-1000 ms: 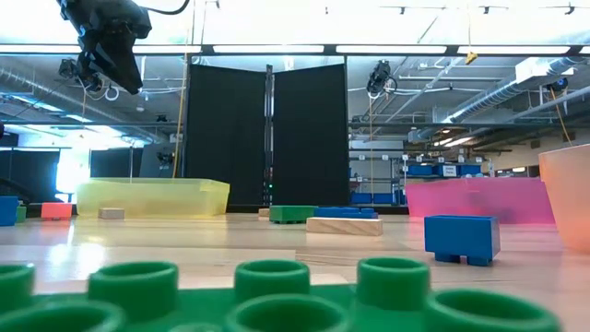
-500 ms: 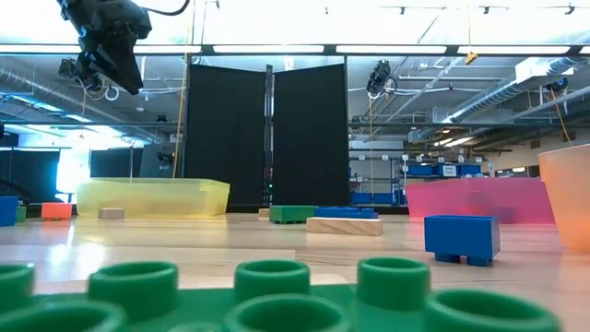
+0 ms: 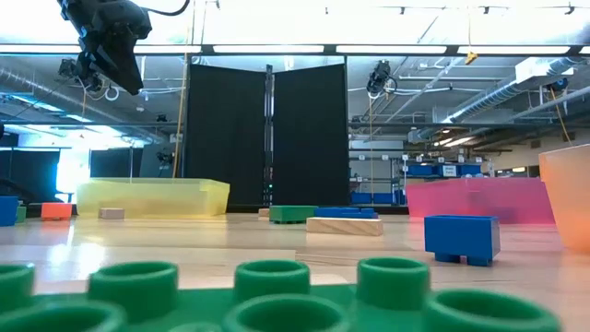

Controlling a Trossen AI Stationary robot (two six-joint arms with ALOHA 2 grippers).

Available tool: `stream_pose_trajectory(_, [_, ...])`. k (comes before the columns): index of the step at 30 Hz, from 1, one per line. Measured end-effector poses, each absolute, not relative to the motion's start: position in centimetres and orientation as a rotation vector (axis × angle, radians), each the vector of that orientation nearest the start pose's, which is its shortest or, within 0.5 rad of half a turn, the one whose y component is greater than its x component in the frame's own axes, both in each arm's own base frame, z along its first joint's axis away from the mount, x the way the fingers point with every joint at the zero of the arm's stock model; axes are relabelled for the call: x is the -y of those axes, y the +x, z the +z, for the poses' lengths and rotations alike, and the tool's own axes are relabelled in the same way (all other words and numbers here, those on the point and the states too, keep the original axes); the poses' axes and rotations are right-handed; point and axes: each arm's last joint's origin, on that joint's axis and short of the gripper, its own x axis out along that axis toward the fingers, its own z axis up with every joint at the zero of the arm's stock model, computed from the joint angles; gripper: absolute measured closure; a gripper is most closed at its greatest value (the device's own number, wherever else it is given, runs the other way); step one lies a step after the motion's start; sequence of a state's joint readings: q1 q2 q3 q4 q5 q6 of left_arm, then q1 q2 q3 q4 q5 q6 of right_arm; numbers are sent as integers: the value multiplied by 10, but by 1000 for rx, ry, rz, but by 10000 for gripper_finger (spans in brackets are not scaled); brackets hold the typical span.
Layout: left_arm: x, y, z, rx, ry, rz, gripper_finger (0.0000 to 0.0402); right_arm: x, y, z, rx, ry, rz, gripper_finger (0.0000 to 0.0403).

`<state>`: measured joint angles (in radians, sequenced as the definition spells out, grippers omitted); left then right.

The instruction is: Sort blocks by size

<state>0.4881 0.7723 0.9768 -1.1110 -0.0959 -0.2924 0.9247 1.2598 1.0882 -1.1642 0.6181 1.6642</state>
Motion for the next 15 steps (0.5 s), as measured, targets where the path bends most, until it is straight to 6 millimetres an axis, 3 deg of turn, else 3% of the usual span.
stream_pose_trajectory(6, [-58,103,320,-819,-444,674,280,-126,178,282,-728,219,-610,131])
stream_pose_trajectory(10, [-58,103,320,-818,-444,675,280,-94,212,277,-792,220,-675,128])
stream_pose_trajectory(15, [-58,104,321,-810,-440,679,280,-54,260,273,-797,303,-581,119])
